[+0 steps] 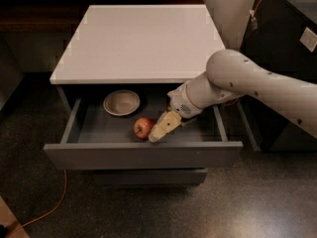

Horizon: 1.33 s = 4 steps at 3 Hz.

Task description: Pick apple from top drawer and place on counter

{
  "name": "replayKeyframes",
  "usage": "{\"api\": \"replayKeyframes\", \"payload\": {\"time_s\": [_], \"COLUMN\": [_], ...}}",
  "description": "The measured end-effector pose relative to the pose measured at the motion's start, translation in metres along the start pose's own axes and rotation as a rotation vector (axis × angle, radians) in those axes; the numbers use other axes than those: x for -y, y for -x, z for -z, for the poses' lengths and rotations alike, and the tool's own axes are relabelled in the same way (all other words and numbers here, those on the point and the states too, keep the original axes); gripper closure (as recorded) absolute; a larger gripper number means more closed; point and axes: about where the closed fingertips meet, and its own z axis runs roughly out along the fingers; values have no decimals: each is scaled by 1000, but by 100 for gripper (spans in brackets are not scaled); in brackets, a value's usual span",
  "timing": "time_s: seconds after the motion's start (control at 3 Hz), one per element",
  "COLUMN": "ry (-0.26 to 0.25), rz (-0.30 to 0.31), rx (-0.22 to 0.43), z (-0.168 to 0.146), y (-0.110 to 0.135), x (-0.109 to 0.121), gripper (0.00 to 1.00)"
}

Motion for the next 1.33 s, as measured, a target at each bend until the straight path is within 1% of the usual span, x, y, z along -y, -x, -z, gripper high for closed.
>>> {"api": "replayKeyframes", "payload": {"time_s": [0.33,0.67,1.33], "ry": [-57,-93,-141], "rz": [-87,-150,-222], "rx": [-37,-61,-109], "z": [-15,-34,-77], "y": [-4,-8,-19], "x": [17,29,46], "gripper": [0,0,0]}}
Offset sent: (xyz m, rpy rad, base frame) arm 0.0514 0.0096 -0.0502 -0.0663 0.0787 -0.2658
